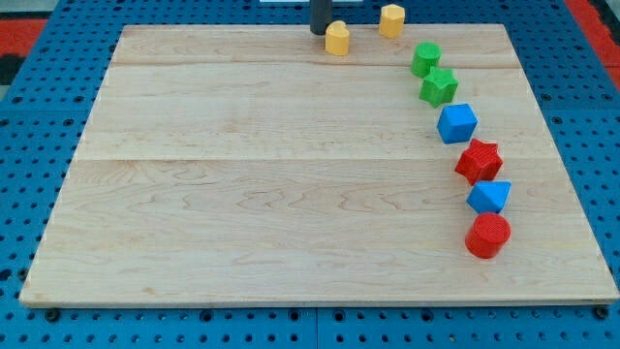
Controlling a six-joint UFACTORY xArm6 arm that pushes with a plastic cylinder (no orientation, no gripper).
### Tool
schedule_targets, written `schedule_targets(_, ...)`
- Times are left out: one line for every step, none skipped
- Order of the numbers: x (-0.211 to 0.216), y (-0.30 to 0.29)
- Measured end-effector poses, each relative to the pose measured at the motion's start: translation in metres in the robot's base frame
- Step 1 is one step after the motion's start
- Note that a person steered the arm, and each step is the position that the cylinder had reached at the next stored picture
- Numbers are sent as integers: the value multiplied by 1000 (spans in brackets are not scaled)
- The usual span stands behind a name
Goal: Slide the heart above the green circle
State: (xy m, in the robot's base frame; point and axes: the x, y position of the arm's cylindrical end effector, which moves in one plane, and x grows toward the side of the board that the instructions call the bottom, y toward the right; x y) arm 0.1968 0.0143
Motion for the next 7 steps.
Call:
schedule_targets(2, -24)
schedule_targets(4, -24)
schedule_targets(13, -24)
schedule_targets(15, -6)
schedule_targets(15, 46)
schedule_targets(15, 88)
schedule_targets(15, 109)
